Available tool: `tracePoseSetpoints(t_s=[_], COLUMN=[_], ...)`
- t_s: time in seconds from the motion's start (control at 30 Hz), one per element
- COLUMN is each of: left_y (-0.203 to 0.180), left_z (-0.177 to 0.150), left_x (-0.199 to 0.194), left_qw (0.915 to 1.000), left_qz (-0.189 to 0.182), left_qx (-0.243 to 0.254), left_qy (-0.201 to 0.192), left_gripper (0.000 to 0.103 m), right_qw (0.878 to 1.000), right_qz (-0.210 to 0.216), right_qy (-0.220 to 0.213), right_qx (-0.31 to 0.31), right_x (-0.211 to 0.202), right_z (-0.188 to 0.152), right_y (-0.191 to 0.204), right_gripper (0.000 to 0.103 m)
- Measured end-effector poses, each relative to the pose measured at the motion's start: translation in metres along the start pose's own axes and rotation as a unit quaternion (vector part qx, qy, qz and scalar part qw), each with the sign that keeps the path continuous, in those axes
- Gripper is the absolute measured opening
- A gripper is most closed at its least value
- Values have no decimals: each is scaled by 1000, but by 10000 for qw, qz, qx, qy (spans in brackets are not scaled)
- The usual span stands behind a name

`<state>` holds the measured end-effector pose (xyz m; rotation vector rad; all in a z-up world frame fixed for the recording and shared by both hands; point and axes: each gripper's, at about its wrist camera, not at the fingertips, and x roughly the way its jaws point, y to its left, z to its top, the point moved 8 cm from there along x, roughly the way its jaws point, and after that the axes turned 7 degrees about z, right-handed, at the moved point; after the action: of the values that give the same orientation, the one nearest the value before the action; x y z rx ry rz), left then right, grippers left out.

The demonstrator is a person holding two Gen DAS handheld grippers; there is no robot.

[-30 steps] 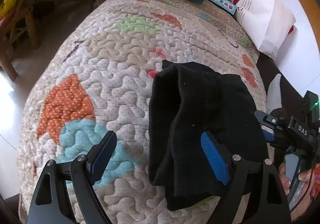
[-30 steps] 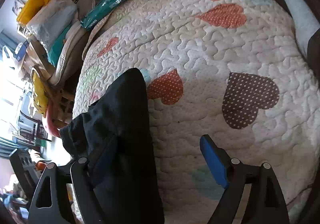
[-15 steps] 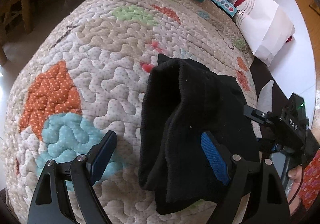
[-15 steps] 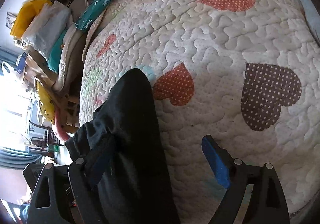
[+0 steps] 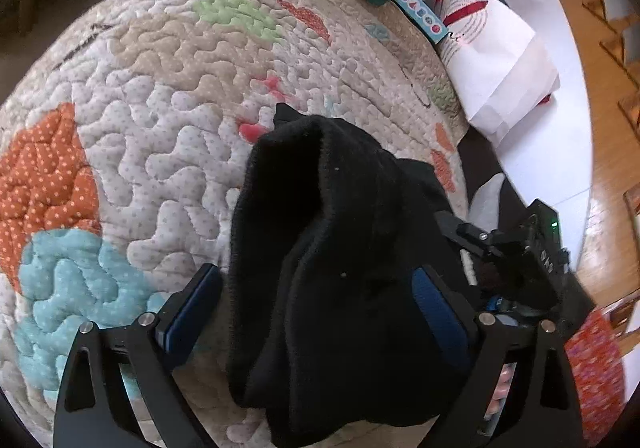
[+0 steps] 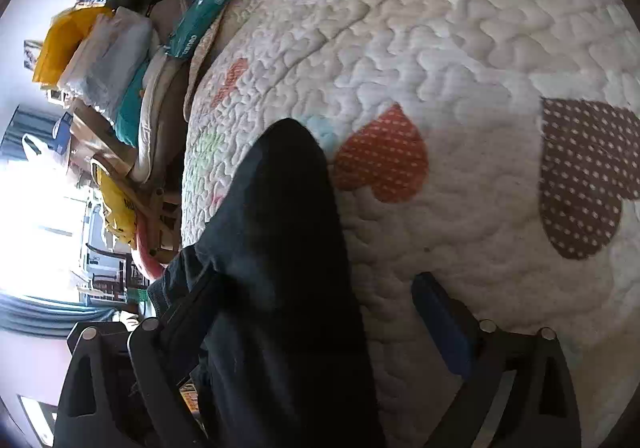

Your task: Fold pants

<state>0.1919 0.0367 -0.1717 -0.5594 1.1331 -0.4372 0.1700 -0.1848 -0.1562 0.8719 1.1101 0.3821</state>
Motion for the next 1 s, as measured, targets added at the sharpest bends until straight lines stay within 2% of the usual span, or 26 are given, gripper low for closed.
tracePoseSetpoints(t_s=[0.1, 0.13, 0.17, 0.2, 0.27, 0.3, 0.4, 0.43, 0.5, 0.57, 0.63, 0.67, 0.7, 0.73, 0.8, 0.87, 1.0], left_y=[0, -1, -2, -3, -8, -12, -24, -29, -38, -42, -43, -40, -33, -27, -16, -11, -19], left_z=[0, 1, 1, 2, 3, 4, 3, 1, -3, -5, -3, -1, 1, 2, 5, 6, 1], left_x=[1, 1, 2, 3, 8, 12, 23, 26, 33, 37, 37, 36, 36, 38, 39, 36, 28], left_qw=[9995, 9995, 9995, 9995, 9997, 9995, 9981, 9973, 9954, 9937, 9923, 9924, 9929, 9929, 9917, 9912, 9959], left_qz=[-231, -233, -229, -217, -199, -216, -242, -280, -352, -347, -540, -640, -629, -563, -713, -734, -280], left_qx=[-205, -212, -196, -172, -24, 61, 388, 479, 653, 853, 821, 676, 504, 365, -16, -304, 83], left_qy=[79, 85, 102, 115, 171, 215, 409, 472, 605, 646, 757, 808, 874, 978, 1073, 1058, 851], left_gripper=[95, 95, 95, 95, 95, 95, 98, 98, 98, 98, 95, 88, 64, 47, 45, 48, 55], right_qw=[9995, 9990, 9982, 9974, 9951, 9953, 9981, 9988, 9996, 9997, 9998, 9997, 9996, 9995, 9990, 9975, 9859], right_qz=[125, 167, 171, -66, -365, -385, -224, -194, 30, 29, -88, -120, -156, -187, -308, -505, -1094], right_qy=[213, 305, 418, 372, 357, 369, 364, 336, 286, 251, 177, 162, 158, 157, 123, -109, -673], right_qx=[-196, -275, -387, -616, -842, -810, -433, -304, 27, 61, -74, -125, -170, -210, -311, -476, -1069], right_x=[8, 11, 14, 12, 8, 5, 1, 1, -2, -5, -8, -8, -8, -7, -5, -12, -32], right_z=[-7, -11, -16, -19, -20, -19, -15, -14, -10, -10, -8, -8, -9, -10, -10, -6, 4], right_y=[11, 16, 21, 24, 26, 23, 7, 2, -6, -7, -5, -4, -4, -3, 0, 5, 18], right_gripper=[96, 85, 78, 75, 55, 54, 55, 60, 62, 69, 73, 74, 74, 74, 74, 74, 74])
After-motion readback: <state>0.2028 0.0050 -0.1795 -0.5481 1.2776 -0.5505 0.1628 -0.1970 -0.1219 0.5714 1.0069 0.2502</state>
